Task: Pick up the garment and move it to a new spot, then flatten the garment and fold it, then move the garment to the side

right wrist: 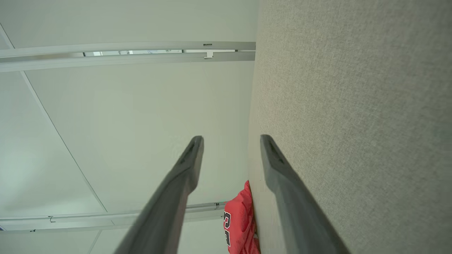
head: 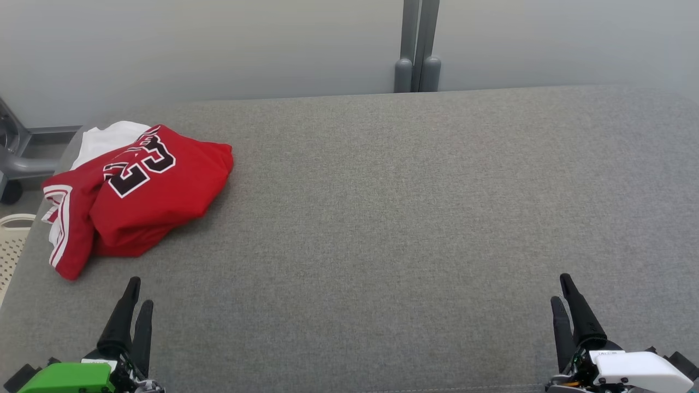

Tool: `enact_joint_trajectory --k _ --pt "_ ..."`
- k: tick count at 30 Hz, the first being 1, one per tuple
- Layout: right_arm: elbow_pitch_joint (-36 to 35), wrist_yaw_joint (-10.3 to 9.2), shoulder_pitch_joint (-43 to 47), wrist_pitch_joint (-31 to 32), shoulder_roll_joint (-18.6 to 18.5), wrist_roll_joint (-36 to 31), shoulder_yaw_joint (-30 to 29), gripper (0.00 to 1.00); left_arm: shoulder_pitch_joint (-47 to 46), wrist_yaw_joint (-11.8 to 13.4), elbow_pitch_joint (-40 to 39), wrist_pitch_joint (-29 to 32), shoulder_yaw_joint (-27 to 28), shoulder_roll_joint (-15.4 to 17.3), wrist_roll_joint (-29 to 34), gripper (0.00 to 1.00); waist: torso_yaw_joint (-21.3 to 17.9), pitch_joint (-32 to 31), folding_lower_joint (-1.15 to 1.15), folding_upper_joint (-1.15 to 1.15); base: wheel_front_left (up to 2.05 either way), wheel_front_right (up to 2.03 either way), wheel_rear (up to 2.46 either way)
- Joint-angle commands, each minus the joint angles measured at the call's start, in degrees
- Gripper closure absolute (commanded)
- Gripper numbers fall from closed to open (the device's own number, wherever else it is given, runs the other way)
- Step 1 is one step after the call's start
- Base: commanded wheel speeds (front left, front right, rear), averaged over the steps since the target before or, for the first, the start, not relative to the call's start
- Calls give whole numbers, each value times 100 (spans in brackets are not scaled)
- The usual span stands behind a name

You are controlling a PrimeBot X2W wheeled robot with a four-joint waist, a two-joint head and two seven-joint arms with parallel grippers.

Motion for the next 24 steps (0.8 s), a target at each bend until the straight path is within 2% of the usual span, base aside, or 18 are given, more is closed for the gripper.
enact_joint_trajectory --k 1,15,24 --pt "-33 0 -44 -33 -8 -39 33 0 -45 -3 -62 -113 -53 20 29 0 -4 -18 0 0 0 0 0" --pt "306 1 -256 -215 -15 -482 135 0 28 8 8 -666 -233 31 509 0 -18 -108 0 0 0 0 0" --pt "567 1 -410 -321 -20 -1274 145 0 2 182 60 -999 -446 39 1233 0 -20 -169 0 0 0 0 0"
